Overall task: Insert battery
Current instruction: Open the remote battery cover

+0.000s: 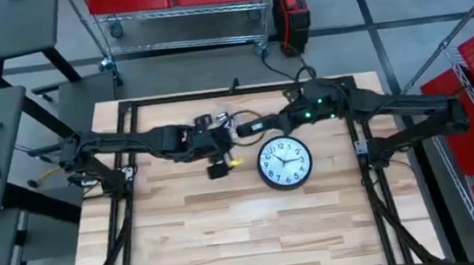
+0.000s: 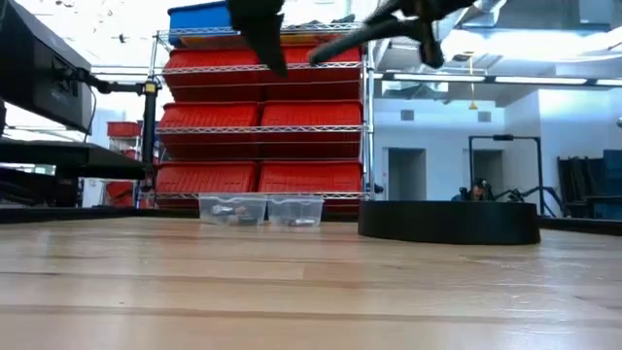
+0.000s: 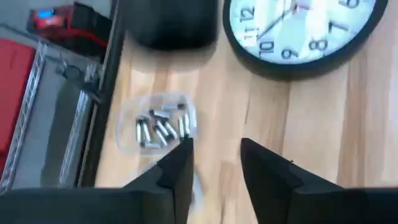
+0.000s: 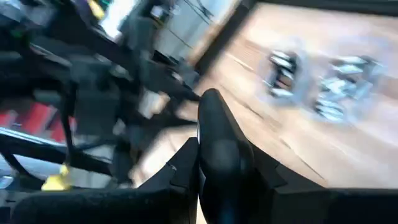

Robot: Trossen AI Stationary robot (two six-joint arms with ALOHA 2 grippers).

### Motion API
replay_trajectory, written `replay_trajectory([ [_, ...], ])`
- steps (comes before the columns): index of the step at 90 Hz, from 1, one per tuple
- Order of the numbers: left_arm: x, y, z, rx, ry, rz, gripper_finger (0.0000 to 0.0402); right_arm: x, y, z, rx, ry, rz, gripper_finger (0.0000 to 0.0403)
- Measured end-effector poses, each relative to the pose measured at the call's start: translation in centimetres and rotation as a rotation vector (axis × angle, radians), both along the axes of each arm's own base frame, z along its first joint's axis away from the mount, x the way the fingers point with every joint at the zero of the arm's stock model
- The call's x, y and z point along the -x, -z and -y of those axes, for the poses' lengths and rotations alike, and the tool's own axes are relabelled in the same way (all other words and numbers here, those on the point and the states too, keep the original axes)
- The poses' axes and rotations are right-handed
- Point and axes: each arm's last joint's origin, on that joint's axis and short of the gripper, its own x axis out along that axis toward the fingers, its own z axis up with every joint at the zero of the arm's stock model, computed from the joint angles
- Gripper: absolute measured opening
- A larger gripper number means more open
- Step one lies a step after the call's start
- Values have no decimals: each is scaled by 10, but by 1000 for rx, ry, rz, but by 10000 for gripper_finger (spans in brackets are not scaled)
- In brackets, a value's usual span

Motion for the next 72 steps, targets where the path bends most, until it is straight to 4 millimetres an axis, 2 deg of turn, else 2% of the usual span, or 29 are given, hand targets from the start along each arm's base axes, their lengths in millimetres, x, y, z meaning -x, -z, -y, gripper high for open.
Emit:
replay_trajectory([
  [22, -7, -13, 1, 5, 9, 105, 59, 6, -3, 1, 1, 10, 2, 62],
  [40, -8, -49, 1, 19, 3, 245, 70, 5, -4, -1, 1, -3, 13, 62],
  [57, -8, -80, 3, 71, 65, 365, 123, 4, -6, -1, 6, -4, 34, 62],
  [72, -12, -81, 5, 89, 118, 359, 196, 2, -11, -2, 17, -8, 85, 62],
])
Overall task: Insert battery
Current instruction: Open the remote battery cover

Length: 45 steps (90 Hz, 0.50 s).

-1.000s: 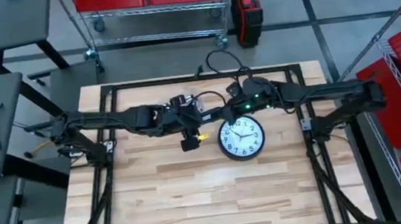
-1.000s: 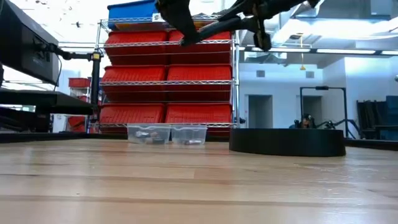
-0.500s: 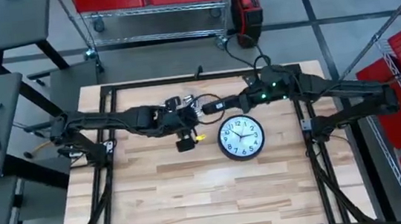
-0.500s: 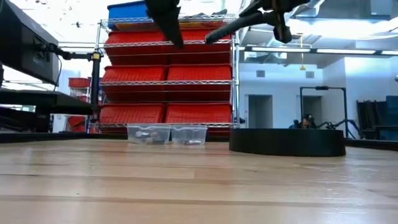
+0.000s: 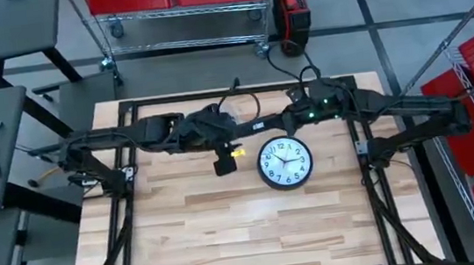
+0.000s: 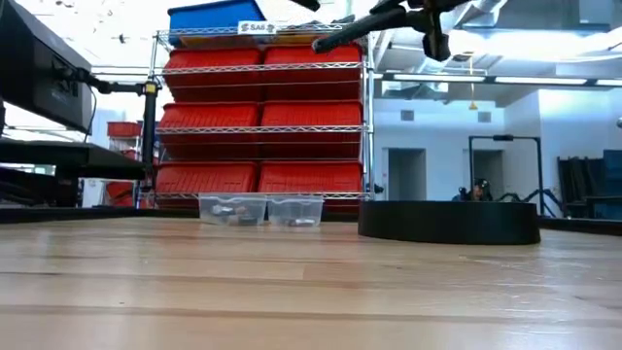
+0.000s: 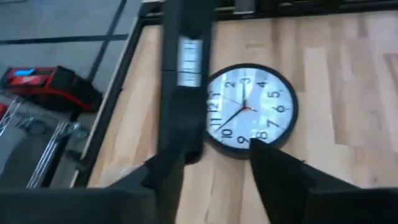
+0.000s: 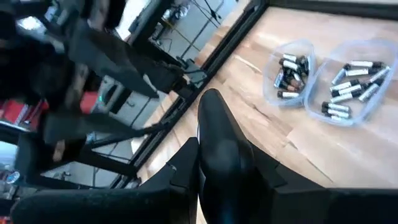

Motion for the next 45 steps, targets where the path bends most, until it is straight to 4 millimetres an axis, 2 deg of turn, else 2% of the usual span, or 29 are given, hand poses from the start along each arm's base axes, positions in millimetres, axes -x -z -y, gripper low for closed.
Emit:
replay_trajectory([
  [21, -15, 5, 0, -53, 17, 25, 280, -1, -1, 0, 3, -1, 14, 62],
  [45, -27, 11, -3, -184, -49, 16, 292, -2, -4, -3, -5, -10, 40, 62],
])
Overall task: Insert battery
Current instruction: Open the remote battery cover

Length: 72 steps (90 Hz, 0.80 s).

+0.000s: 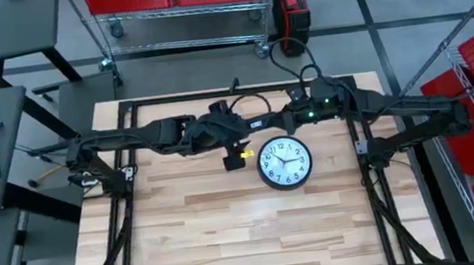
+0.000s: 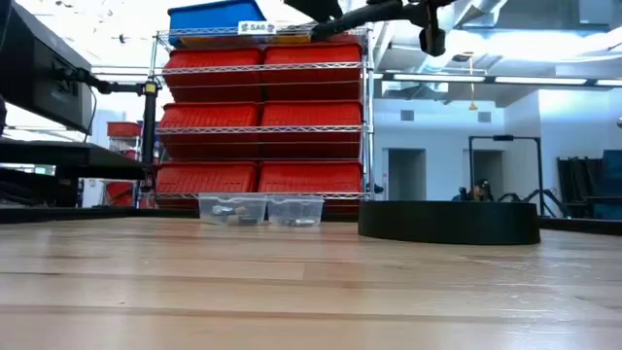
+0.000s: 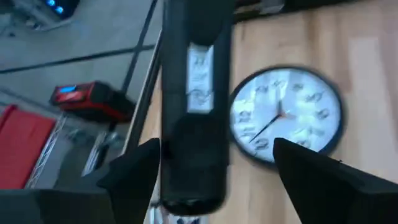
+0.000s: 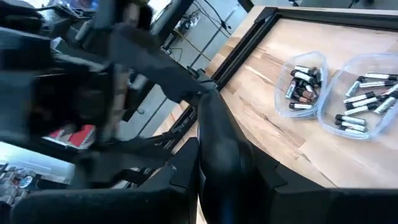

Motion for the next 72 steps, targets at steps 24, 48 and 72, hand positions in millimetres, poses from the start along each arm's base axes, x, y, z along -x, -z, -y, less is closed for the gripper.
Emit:
replay_trajectory([
  [24, -10, 7, -1, -68, 12, -22, 292, 0, 0, -2, -5, -5, -2, 62],
  [48, -9, 8, -6, -93, -38, -41, 222, 0, 0, -1, -2, -1, 4, 62],
  [72, -15, 16, -7, -88, -59, -53, 160, 0, 1, -1, -9, 4, -10, 69],
])
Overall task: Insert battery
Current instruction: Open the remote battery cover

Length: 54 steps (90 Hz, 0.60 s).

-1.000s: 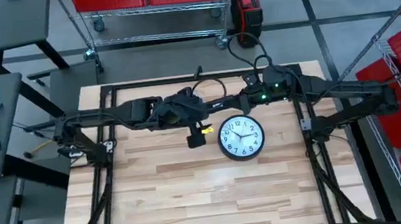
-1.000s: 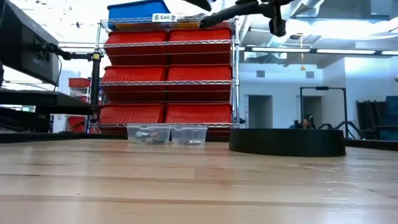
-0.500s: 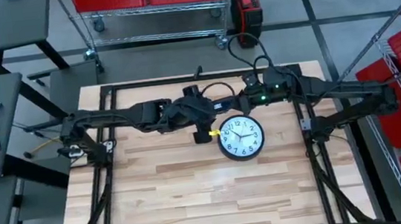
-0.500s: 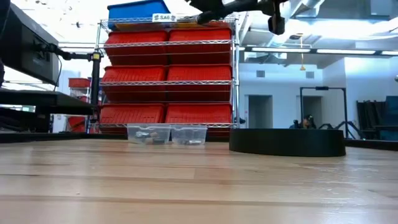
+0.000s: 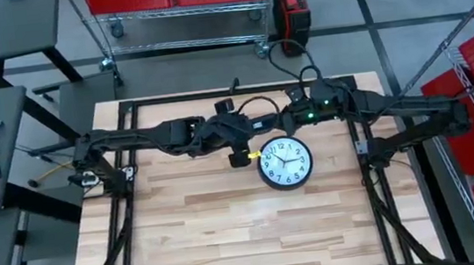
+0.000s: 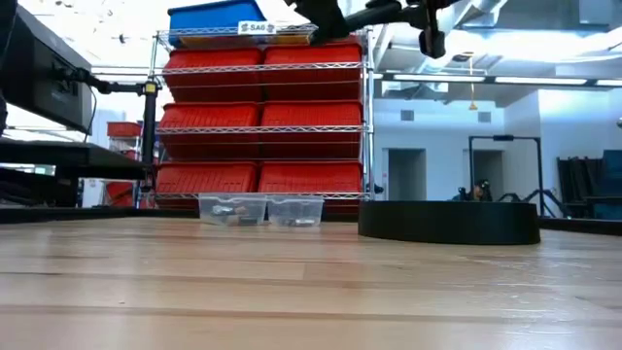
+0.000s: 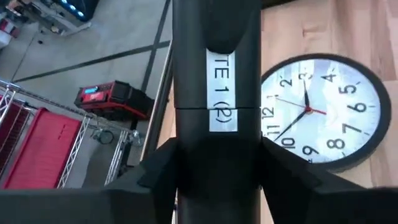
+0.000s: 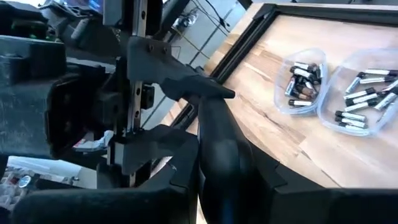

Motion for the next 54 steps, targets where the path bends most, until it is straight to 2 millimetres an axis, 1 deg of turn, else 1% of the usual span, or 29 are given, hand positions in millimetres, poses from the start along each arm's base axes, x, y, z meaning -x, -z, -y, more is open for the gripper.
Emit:
replay_trajectory([
  [23, 0, 1, 2, -3, -12, 2, 160, 0, 1, 0, -6, 3, -3, 93],
  [31, -1, 1, 4, -5, -12, 2, 160, -3, 3, 0, 24, 3, -17, 104],
  [40, 0, 1, 4, -5, -10, -3, 160, -6, 5, -2, 48, -13, -31, 130],
  [54, 0, 2, 4, -3, -12, -12, 160, -14, 14, -3, 54, -26, -69, 187],
])
